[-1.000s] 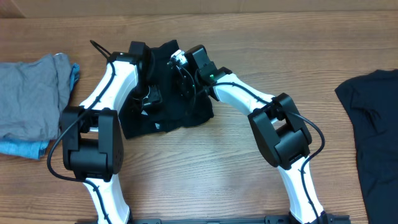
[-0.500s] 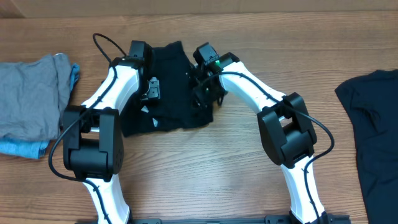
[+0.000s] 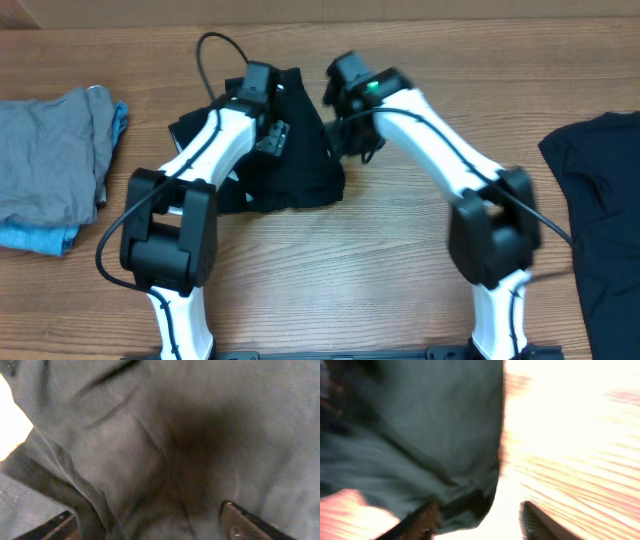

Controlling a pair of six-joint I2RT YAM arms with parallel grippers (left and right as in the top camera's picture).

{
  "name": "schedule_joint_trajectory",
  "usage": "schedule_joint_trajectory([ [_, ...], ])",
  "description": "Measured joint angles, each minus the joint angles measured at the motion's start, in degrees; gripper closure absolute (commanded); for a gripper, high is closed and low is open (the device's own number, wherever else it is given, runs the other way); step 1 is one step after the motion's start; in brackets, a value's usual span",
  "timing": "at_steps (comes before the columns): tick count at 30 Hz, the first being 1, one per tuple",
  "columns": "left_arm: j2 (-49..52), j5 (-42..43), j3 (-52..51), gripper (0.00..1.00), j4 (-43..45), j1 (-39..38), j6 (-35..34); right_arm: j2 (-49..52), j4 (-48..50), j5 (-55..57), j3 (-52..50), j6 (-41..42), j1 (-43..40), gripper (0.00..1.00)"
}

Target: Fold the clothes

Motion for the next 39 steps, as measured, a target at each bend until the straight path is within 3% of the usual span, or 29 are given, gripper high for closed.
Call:
schedule_joint_trajectory([
  [3,0.07,-3.34,8.61,0.05,-9.57,-0.85,-8.17,-5.51,5.75,-0.37,0.46,-0.92,-2.97,0.04],
  [6,-0.09,-1.31,19.45,0.00,-23.89,2.34,-20.85,-3.76,12.41,-2.14,0.48,-4.17,-4.52,0.02],
  [11,-0.09,7.78,20.15,0.00,-33.00,13.35,-28.09,4.74,21.38,-9.16,0.48,-8.04,-6.27,0.02],
  [17,-0.07,21.68,15.39,0.01,-32.50,25.35,-26.18,13.09,26.23,-22.47,0.28,-13.18,-7.65,0.02],
  [25,0.13,25.81,0.04,0.01,-22.88,25.16,-24.65,15.96,28.96,-32.52,0.28,-14.38,-7.65,0.03],
  [28,0.13,25.83,-0.90,0.01,-21.42,25.16,-24.65,17.57,30.58,-34.23,0.28,-14.45,-7.65,0.06],
  [31,0.13,25.81,-1.16,0.01,-20.33,25.16,-24.65,18.88,32.61,-38.01,0.28,-14.62,-7.63,0.18],
  [36,0.13,24.85,-1.29,0.07,-20.17,25.16,-24.65,20.98,34.56,-42.03,0.28,-14.47,-6.56,0.64],
  [39,0.13,24.00,-1.33,0.09,-19.23,25.16,-23.10,21.11,34.60,-42.42,0.28,-14.10,-5.84,0.83],
])
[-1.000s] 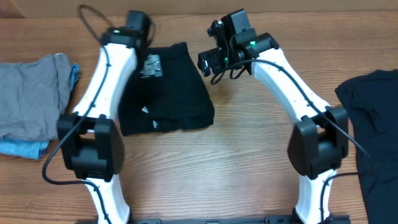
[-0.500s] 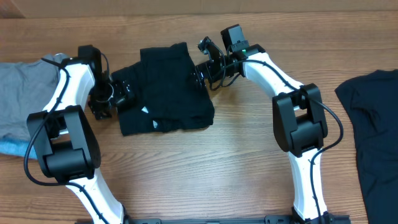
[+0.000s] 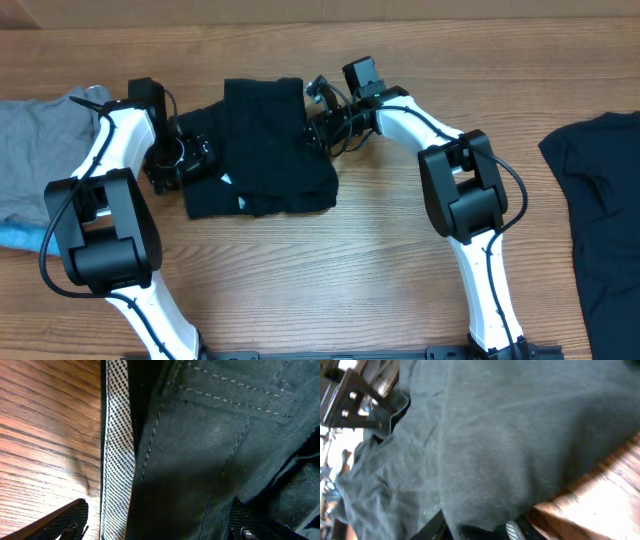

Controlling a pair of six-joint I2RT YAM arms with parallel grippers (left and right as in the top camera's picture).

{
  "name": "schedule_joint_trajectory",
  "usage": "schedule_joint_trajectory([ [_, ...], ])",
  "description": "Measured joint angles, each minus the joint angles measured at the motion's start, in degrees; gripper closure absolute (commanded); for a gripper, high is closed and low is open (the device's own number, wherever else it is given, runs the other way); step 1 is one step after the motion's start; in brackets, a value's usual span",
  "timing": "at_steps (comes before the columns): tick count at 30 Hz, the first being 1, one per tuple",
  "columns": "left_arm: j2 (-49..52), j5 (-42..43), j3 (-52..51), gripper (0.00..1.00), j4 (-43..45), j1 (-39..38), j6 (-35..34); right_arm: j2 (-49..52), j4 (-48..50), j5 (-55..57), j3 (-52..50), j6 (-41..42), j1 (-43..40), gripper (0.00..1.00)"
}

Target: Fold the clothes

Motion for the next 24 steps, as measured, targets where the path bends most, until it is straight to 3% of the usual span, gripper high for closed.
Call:
schedule_joint_trajectory([
  [3,0.00,0.00,-0.24,0.10,1.60,-0.11,2.40,0.00,-0.50,-0.74,0.00,2.54,-1.20,0.91],
  [6,0.00,0.15,-0.26,0.11,3.13,-1.92,4.90,0.00,-5.79,-1.73,0.00,4.85,-6.97,0.92],
  [11,0.00,0.92,1.90,0.15,2.84,-7.65,7.26,0.00,-15.89,-0.52,0.02,1.51,-17.29,0.91],
  [14,0.00,2.56,8.35,0.30,2.10,-13.53,7.54,-0.22,-17.77,1.14,0.20,-0.35,-17.11,0.91],
  [19,0.00,3.10,12.09,0.31,4.02,-21.79,7.10,-3.10,-19.47,6.88,0.26,-2.29,-15.58,0.89],
  [24,0.00,3.28,12.09,0.29,6.32,-21.64,6.03,-9.81,-21.81,11.47,0.22,-4.31,-12.96,0.85],
])
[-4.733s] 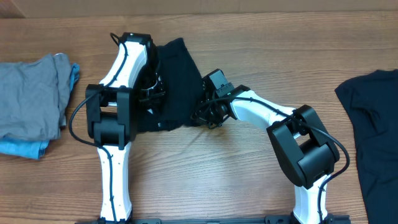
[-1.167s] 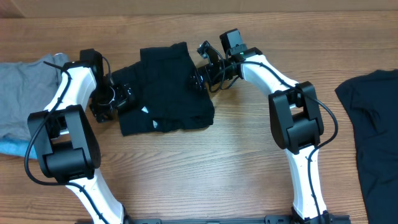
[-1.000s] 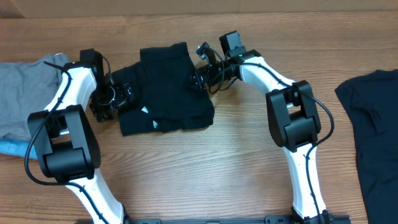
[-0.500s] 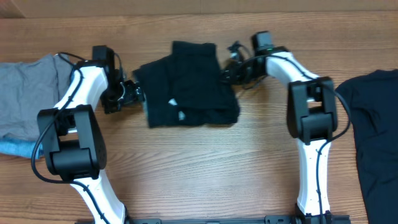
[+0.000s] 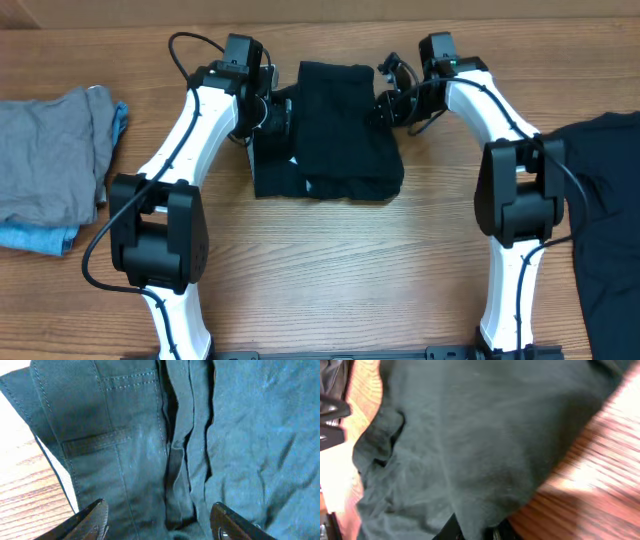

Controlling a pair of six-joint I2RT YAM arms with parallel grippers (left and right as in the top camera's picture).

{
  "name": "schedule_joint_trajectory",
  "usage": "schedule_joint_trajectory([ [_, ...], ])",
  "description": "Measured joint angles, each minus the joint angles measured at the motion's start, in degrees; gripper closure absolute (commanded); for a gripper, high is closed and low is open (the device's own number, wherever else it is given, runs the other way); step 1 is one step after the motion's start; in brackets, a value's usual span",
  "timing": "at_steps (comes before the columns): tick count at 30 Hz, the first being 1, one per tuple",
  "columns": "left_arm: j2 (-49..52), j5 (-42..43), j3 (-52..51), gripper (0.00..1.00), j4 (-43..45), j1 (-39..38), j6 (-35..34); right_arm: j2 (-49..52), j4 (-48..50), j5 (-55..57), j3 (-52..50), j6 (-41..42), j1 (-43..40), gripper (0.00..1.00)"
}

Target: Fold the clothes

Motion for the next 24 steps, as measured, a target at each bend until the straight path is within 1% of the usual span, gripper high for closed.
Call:
schedule_joint_trajectory([
  [4,0.07,0.02,0.00,0.27,1.40,-0.90,-1.36,-1.64,-1.99,4.46,0.00,-2.23,3.82,0.80],
  [6,0.92,0.87,0.00,0.30,2.03,-1.62,-2.08,-1.68,-2.29,7.50,0.00,-2.60,6.03,0.80],
  [7,1.86,1.97,0.00,0.36,2.19,-1.88,-2.12,-1.81,-2.69,9.25,0.00,-2.67,7.26,0.80],
  [9,4.39,3.65,0.00,0.56,3.04,-2.08,-2.58,-2.64,-3.06,12.46,0.00,-2.75,8.87,0.79],
  [10,5.16,4.09,0.00,0.69,3.26,-2.16,-2.71,-3.37,-3.06,14.05,0.00,-2.71,9.33,0.78],
  [11,5.49,4.50,0.00,0.77,3.48,-2.16,-3.37,-4.94,-3.06,16.11,0.00,-2.58,9.77,0.78],
  [12,5.51,4.83,0.00,0.80,3.54,-2.16,-3.23,-6.38,-2.93,17.68,0.00,-2.32,9.94,0.77],
  [13,5.51,5.22,0.00,0.80,3.61,-2.19,-3.48,-7.67,-2.60,18.69,-0.02,-2.01,9.99,0.77],
  [15,5.51,5.75,0.00,0.75,3.63,-2.45,-3.37,-9.73,-2.49,20.44,0.00,-1.70,9.99,0.77],
  [16,5.51,5.84,0.00,0.74,3.61,-2.69,-3.39,-10.01,-2.54,21.00,0.00,-1.40,10.03,0.78],
  [19,5.51,5.86,0.00,0.73,3.61,-3.63,-3.39,-10.03,-3.08,23.26,0.02,-0.55,10.69,0.83],
  [20,5.51,5.86,0.00,0.71,3.63,-3.87,-3.39,-10.03,-3.45,25.14,0.02,0.26,11.13,0.83],
  [21,5.51,5.86,0.00,0.66,3.61,-3.89,-3.39,-10.03,-3.65,27.12,0.02,1.62,11.32,0.67],
  [23,5.51,5.84,0.00,0.58,3.61,-3.87,-3.19,-10.03,-3.82,28.35,0.04,2.71,10.95,0.59],
  [24,5.51,5.84,0.00,0.53,3.52,-3.87,-3.10,-10.03,-4.07,28.61,0.04,3.02,10.32,0.57],
])
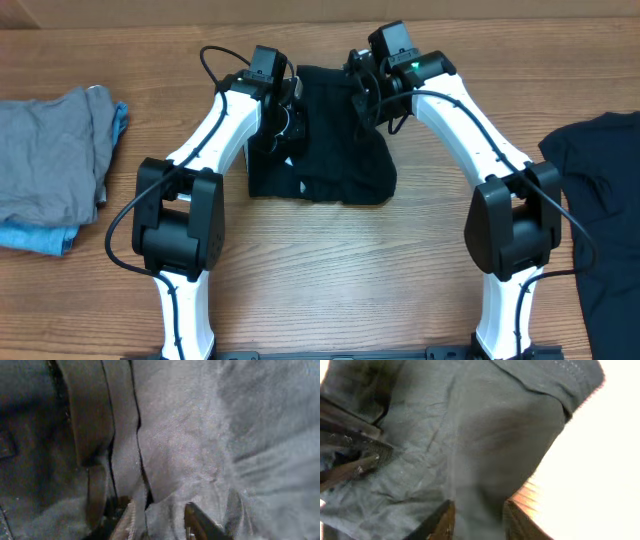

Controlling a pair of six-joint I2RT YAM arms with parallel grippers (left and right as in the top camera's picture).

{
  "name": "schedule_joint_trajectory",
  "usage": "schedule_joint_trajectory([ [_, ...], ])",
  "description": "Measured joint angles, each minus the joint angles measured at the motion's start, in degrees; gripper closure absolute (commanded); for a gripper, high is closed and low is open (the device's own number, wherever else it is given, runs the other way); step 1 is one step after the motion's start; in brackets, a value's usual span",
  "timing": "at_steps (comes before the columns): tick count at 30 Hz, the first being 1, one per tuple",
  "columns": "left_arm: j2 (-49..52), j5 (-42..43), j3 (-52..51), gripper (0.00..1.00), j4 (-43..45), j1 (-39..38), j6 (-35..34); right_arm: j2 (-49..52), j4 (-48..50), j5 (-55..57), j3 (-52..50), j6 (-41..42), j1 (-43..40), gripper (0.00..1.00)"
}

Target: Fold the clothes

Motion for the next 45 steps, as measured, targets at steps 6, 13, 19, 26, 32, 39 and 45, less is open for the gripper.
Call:
schedule_joint_trajectory([
  [6,0.00,-0.48,0.00,0.41,-0.72,0.00,1.03,0.00,-8.48,-10.34,-0.13,1.60,-14.19,0.43],
  [13,0.00,-0.52,0.00,0.34,-0.94,0.00,1.29,-0.28,-0.96,-29.35,-17.03,-4.66,-19.30,0.27],
  [19,0.00,-0.70,0.00,0.32,-1.14,0.00,1.68,-0.42,13.99,-39.91,-26.95,-5.18,-19.02,0.21],
  [26,0.00,-0.74,0.00,0.32,-1.16,0.00,1.68,-0.42,30.29,-41.35,-29.42,1.75,-12.70,0.21],
  [32,0.00,-1.14,0.00,0.39,-1.60,0.00,1.70,-0.42,37.44,-41.40,-29.51,7.54,-6.38,0.93],
  [39,0.00,-3.13,0.07,0.38,-2.67,0.00,1.75,-1.57,23.61,-40.46,-22.80,8.98,-12.87,0.96],
  [45,0.00,-3.13,6.58,0.41,-5.92,0.00,2.19,-5.14,16.39,-30.75,-21.88,4.98,-13.25,0.96],
])
